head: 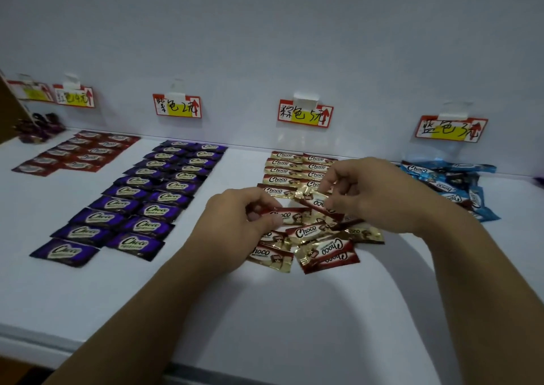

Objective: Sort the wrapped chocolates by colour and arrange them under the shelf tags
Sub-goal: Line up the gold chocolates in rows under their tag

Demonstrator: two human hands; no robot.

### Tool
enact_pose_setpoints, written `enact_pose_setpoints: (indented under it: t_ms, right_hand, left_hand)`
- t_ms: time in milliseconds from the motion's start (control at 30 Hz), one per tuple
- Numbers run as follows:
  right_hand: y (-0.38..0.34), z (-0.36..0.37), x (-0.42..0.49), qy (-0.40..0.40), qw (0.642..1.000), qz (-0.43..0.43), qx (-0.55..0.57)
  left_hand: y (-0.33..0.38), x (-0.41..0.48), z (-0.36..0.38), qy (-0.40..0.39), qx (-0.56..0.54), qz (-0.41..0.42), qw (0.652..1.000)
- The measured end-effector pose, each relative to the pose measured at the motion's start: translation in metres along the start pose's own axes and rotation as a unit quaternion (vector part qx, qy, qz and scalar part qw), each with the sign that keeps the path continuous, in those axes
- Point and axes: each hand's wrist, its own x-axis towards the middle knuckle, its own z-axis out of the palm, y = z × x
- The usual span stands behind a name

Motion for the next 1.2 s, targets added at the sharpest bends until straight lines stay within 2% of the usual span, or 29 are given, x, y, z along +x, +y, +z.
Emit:
enact_pose_setpoints:
  t_ms: [167,233,333,533,633,700,833,967,1033,1133,1200]
  right_hand:
    - [0.004,0.001,0.001,-0.008,0.999,0.026,-0.02]
    - [0.004,0.001,0.001,-0.006,0.999,0.033,-0.021]
    - [0.004,0.002,0.002,-0.001,0.998,0.042,-0.037]
    - [0.009,0.003,0.005,0.026,0.998,0.042,-0.037]
    - [0.005,0.001,0.007,0.058,0.998,0.031,-0.016]
    - [0.003,0.001,0.007,0.079,0.996,0.026,-0.016]
    - [0.007,0.004,0.008,0.115,0.992,0.031,-0.031]
    - [0.004,0.006,0.007,0.138,0.989,0.05,0.032]
    - [0.0,0.006,0.006,0.122,0.988,0.066,0.073]
    - [-0.007,0.008,0.003,0.077,0.972,0.064,0.212]
    - [-0.015,0.01,0.001,0.043,0.952,0.044,0.3]
  left_hand:
    - [-0.001,0.01,0.004,0.046,0.086,0.033,0.995]
    - [0.001,0.013,0.003,0.072,0.152,0.068,0.984]
    - [0.002,0.017,0.001,0.068,0.228,0.092,0.967]
    - [0.003,0.02,0.002,0.056,0.272,0.085,0.957]
    - [0.002,0.021,-0.003,0.075,0.262,0.091,0.958]
    - [0.001,0.02,-0.004,0.073,0.242,0.118,0.96]
    - [-0.002,0.016,0.004,0.009,0.225,0.18,0.958]
    - [-0.007,0.014,0.004,0.004,0.232,0.19,0.954]
    - [-0.008,0.013,0.003,0.008,0.241,0.187,0.952]
    - [-0.006,0.011,0.004,0.048,0.233,0.194,0.952]
    - [-0.001,0.008,0.005,0.102,0.169,0.21,0.958]
